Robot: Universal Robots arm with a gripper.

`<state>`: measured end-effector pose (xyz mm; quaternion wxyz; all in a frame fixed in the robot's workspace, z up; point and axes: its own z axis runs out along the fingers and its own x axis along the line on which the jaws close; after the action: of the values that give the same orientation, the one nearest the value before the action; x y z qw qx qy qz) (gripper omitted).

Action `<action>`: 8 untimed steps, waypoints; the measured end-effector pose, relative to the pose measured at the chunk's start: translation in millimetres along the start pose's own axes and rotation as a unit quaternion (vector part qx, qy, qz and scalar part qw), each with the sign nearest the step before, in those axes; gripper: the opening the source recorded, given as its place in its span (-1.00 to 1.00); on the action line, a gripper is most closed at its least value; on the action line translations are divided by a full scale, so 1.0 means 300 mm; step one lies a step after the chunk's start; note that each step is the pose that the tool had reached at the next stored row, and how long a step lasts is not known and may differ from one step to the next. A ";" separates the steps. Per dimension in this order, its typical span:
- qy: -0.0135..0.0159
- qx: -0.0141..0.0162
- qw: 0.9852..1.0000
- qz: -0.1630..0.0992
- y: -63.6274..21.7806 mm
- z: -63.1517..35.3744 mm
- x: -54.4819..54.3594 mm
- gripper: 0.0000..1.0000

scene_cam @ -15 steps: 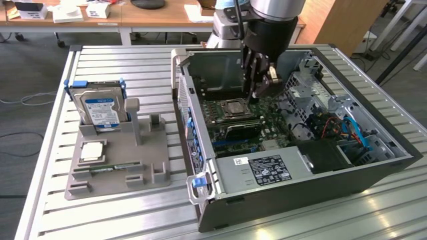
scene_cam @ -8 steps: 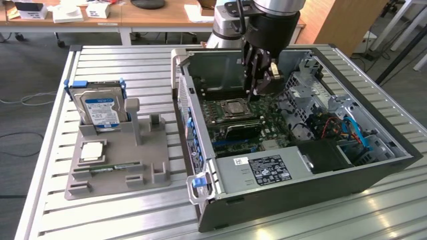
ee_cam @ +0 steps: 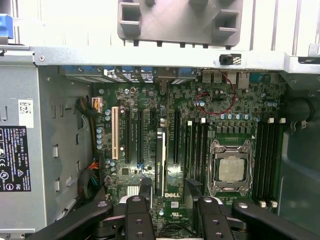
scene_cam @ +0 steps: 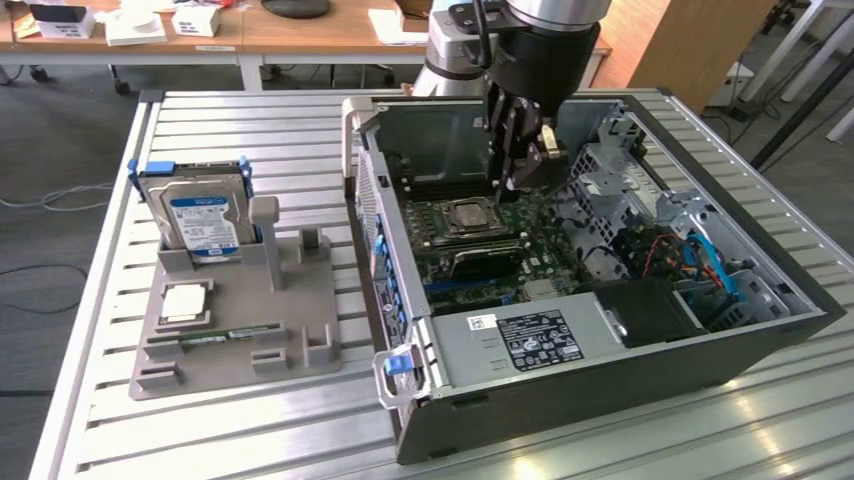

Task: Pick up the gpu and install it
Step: 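Press down on the gpu until it lock into place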

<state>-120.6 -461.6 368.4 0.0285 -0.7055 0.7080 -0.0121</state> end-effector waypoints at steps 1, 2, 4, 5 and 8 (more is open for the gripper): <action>0.000 0.000 1.000 0.000 0.000 0.000 0.000 -0.19; 0.000 0.000 1.000 0.000 0.000 0.000 0.000 -0.19; 0.000 0.000 1.000 0.000 0.000 0.000 0.000 -0.22; 0.000 0.000 1.000 0.000 0.000 0.000 0.000 -0.35; 0.000 0.000 1.000 0.000 0.000 0.000 0.000 -0.58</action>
<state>-120.6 -461.6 368.4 0.0285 -0.7056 0.7080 -0.0122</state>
